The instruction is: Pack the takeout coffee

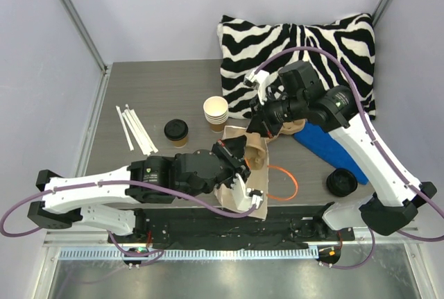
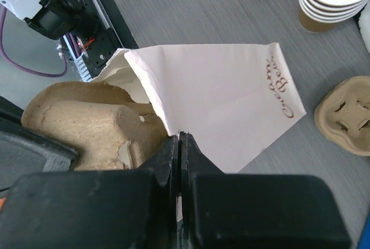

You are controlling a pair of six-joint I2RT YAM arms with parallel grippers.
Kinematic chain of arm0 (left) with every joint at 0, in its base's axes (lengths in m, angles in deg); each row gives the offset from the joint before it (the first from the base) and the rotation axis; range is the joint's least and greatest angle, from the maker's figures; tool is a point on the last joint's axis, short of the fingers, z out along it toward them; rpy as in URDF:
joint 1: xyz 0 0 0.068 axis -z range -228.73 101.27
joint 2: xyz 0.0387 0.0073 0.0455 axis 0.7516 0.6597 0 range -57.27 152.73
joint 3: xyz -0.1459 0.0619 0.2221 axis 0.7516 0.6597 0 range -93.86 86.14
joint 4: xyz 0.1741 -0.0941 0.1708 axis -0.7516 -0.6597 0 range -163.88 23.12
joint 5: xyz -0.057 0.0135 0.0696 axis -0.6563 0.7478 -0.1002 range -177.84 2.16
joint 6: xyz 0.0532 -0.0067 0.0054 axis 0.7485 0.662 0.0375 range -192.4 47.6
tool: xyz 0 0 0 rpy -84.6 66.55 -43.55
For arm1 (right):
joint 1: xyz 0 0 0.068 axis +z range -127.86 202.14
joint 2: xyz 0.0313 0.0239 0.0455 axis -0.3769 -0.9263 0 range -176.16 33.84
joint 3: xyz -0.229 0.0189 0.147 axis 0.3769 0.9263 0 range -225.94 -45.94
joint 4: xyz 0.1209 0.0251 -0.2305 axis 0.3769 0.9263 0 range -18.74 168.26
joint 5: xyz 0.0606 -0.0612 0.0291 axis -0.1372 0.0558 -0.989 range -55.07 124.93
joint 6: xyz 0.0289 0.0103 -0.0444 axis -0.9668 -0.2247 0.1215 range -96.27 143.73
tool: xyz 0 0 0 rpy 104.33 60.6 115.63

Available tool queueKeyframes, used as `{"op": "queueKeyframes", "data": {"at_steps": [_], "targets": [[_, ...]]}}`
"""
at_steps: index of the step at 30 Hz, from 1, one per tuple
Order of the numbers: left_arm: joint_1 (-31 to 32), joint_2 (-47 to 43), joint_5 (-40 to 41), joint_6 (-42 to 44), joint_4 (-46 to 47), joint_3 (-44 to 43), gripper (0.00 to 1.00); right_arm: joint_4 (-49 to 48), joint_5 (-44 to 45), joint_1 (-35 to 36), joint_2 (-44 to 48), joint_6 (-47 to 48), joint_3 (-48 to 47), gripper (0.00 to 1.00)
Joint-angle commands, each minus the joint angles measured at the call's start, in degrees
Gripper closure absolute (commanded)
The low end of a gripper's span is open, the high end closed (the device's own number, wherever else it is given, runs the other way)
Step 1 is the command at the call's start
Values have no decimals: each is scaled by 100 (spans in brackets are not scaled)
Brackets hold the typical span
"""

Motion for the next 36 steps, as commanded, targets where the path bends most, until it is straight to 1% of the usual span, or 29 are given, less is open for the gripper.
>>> {"op": "queueKeyframes", "data": {"at_steps": [1,7,10,16,23,26,32,36], "targets": [[-5,-145,92,-342,82,376,100,-108,-290,12,59,-179,89,99],[-5,-172,110,-842,64,649,100,-169,-264,30,50,-161,124,99],[-5,-180,84,-957,90,816,100,-213,-317,30,6,-170,80,99],[-22,-365,-144,-940,652,1483,100,-222,-352,83,-3,-91,63,99],[-215,-391,-504,-984,873,1774,100,-257,-396,135,50,5,142,99],[-373,-339,-759,-1080,785,1722,100,-239,-431,162,33,67,150,99],[-690,-207,-1295,-1300,179,1502,100,-257,-431,223,-2,181,142,99],[-831,-198,-1585,-1265,91,1502,100,-239,-440,276,-38,243,115,99]]}}
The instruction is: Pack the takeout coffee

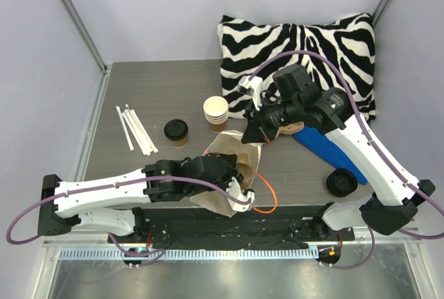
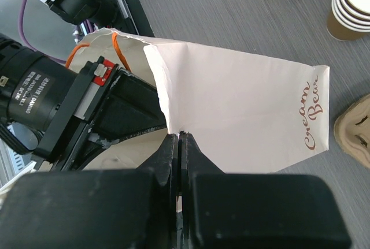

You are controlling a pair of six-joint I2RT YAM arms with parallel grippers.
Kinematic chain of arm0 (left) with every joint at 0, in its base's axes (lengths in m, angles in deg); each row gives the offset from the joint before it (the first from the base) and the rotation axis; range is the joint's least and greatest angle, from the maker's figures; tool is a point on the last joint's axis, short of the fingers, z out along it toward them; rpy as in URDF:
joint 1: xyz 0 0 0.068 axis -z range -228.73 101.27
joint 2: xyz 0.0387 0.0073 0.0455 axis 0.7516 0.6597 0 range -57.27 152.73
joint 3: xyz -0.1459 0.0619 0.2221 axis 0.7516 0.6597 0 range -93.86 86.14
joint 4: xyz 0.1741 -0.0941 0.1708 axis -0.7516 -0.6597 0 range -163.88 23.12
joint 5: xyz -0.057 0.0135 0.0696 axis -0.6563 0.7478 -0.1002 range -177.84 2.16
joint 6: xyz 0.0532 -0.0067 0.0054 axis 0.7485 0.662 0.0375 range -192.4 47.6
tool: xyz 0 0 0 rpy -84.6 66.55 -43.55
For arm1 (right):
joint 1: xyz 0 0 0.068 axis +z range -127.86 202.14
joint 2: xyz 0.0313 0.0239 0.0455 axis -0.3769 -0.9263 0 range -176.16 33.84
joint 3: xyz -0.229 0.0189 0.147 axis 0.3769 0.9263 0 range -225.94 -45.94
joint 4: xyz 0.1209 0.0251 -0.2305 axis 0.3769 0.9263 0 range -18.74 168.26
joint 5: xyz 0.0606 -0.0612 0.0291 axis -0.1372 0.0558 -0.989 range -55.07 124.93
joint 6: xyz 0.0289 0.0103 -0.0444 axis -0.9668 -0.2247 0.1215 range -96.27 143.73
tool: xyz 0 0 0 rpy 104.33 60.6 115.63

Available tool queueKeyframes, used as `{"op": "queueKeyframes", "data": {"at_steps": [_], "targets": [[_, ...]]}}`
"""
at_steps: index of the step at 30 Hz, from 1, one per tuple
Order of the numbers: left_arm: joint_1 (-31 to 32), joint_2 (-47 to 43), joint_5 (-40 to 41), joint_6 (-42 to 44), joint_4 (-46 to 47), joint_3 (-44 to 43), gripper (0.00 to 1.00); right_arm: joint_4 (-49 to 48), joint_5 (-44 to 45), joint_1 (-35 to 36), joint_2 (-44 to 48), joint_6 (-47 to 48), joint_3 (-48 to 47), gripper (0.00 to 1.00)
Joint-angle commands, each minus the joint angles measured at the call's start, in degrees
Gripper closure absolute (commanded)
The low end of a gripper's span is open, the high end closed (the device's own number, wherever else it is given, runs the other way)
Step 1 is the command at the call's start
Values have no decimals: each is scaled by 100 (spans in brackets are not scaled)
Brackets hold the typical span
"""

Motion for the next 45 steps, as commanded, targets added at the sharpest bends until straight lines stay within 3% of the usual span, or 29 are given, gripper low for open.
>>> {"op": "queueKeyframes", "data": {"at_steps": [1,14,21,29,31,33,36,45], "targets": [[-144,14,-543,-83,-113,-225,100,-222,-129,84,-25,132,-35,99],[-311,23,-526,585,801,329,100,-196,-217,119,-42,193,-18,99],[-469,304,-658,322,529,171,100,-99,-226,119,19,307,-9,99],[-602,234,-1009,532,827,470,100,-81,-296,119,19,360,17,99],[-628,260,-1018,524,854,470,94,-73,-297,119,28,395,17,99],[-645,295,-1018,489,854,409,81,-46,-288,119,37,413,17,99],[-672,313,-966,462,836,259,69,-46,-261,119,72,457,78,99],[-663,14,-1036,576,643,-101,47,-81,-226,119,116,501,167,99]]}}
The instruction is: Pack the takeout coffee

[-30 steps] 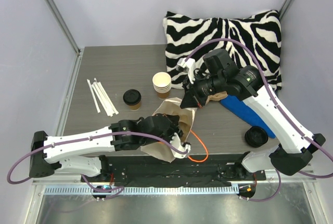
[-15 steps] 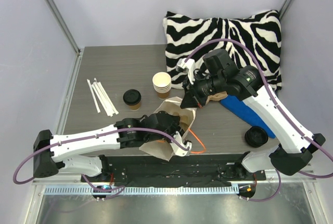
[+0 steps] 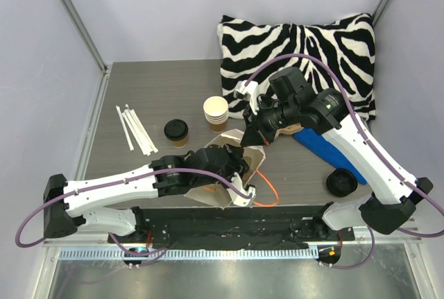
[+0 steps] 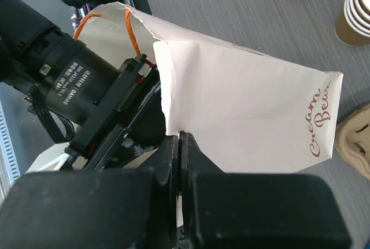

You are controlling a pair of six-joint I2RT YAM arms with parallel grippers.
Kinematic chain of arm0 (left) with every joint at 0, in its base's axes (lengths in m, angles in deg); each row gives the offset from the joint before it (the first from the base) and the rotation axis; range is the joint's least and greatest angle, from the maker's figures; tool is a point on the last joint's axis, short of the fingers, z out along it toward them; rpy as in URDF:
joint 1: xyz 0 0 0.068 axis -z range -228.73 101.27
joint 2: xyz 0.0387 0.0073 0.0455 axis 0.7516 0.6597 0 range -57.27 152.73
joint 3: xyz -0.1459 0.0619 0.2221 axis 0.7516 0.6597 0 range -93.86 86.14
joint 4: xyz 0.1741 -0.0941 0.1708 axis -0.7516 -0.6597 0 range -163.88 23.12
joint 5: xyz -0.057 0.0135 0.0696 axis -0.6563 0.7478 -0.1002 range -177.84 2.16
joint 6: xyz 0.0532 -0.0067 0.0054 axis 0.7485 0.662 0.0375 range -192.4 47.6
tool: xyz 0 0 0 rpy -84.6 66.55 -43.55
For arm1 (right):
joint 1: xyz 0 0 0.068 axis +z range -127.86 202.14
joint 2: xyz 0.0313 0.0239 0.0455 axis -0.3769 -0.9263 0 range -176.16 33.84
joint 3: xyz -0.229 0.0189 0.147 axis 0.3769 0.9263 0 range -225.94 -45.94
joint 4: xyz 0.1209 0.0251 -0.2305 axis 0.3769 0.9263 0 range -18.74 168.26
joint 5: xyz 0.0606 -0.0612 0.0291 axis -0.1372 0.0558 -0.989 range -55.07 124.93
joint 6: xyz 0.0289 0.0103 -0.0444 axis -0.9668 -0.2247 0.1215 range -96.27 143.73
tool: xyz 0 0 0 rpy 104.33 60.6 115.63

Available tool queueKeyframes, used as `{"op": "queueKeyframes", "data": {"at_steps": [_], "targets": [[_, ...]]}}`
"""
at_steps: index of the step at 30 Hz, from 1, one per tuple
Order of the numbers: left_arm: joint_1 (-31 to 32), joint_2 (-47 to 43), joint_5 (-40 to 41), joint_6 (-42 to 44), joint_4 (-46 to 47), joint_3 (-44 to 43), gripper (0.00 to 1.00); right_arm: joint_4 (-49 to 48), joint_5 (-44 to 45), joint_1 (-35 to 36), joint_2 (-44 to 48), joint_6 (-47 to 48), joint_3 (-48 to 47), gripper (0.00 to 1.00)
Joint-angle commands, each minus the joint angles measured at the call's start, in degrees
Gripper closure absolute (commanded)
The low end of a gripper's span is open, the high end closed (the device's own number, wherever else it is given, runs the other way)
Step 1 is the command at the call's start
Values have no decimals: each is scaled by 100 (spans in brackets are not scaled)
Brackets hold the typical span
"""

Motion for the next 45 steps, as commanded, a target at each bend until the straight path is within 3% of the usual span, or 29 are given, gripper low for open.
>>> {"op": "queueKeyframes", "data": {"at_steps": [1,7,26,36,45], "targets": [[-21,-285,-124,78,110,-396,45,-88,-80,49,144,83,5,99],[23,-285,-107,96,5,-651,39,-88,26,49,153,101,5,99],[-100,-145,-238,-246,-188,-897,43,-105,281,40,188,145,5,99],[-100,-259,-748,-423,-1891,-1969,37,-123,281,40,171,162,-4,99],[-100,215,-757,-554,-3080,-2532,44,-123,307,40,136,162,-30,99]]}}
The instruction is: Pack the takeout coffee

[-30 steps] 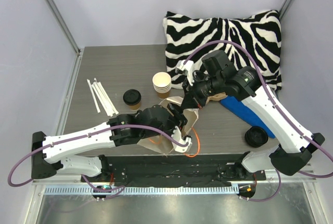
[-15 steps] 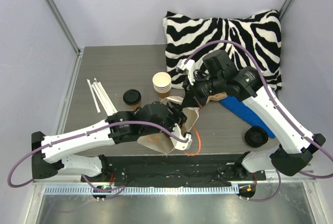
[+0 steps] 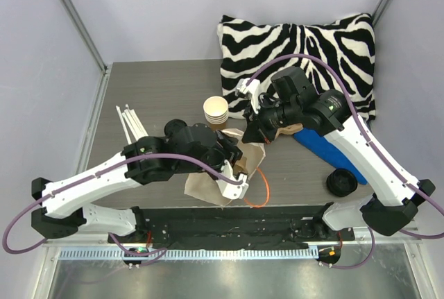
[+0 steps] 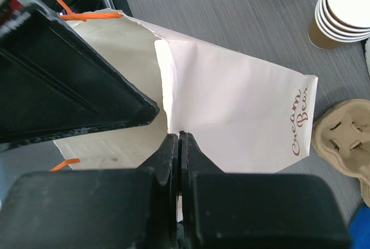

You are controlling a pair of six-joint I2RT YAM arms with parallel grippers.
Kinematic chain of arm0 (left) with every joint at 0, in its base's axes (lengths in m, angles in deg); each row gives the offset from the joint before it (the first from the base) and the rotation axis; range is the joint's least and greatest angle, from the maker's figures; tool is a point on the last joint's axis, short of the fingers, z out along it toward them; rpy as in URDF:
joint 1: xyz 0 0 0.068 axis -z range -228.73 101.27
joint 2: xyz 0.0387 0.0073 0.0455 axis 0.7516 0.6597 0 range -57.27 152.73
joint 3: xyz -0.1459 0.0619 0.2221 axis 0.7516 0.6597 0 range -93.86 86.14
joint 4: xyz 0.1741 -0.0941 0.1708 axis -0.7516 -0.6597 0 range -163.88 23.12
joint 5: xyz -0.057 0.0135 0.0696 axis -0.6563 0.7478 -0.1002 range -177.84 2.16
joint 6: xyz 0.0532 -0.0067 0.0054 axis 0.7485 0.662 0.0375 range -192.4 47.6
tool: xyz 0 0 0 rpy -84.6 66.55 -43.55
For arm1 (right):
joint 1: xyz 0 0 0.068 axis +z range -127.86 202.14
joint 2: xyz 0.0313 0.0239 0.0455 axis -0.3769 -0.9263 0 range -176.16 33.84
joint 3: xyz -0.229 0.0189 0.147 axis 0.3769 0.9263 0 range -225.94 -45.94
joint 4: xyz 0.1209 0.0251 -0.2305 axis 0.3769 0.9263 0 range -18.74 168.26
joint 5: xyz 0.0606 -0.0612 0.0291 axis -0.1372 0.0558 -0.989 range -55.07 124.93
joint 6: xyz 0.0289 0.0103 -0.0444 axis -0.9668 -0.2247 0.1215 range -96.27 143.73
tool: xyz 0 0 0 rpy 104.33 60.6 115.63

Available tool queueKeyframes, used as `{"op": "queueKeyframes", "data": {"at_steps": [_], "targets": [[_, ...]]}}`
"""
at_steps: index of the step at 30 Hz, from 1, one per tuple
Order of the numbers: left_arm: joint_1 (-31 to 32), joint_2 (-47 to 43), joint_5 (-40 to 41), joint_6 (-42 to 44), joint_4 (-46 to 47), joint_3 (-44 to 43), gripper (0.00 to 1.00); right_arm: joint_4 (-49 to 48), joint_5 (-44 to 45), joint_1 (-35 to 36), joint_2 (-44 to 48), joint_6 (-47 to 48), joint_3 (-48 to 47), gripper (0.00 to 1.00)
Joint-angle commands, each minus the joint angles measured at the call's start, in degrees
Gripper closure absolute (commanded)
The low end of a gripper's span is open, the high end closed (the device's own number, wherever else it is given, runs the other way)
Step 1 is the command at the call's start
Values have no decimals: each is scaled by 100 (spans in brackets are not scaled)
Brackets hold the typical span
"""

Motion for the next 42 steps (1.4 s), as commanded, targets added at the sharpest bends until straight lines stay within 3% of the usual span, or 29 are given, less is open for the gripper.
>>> {"op": "queueKeyframes", "data": {"at_steps": [1,5,13,29,32,39,42], "targets": [[-25,268,-289,-185,-652,-298,45,10,-54,38,55,44,-35,99],[-25,461,-457,-264,-898,-457,52,19,-36,29,55,36,-35,99],[-25,742,-273,-317,-784,-282,47,2,-19,29,19,36,-52,99],[-262,1358,-62,-326,-661,-220,55,10,-45,29,37,79,-26,99],[-298,1437,-62,-238,-740,-246,62,19,-54,29,37,97,-26,99],[-315,1735,-325,-326,-1320,-720,93,28,-115,29,46,106,-35,99],[-315,1788,-448,-405,-1636,-1010,100,37,-176,29,63,97,-61,99]]}}
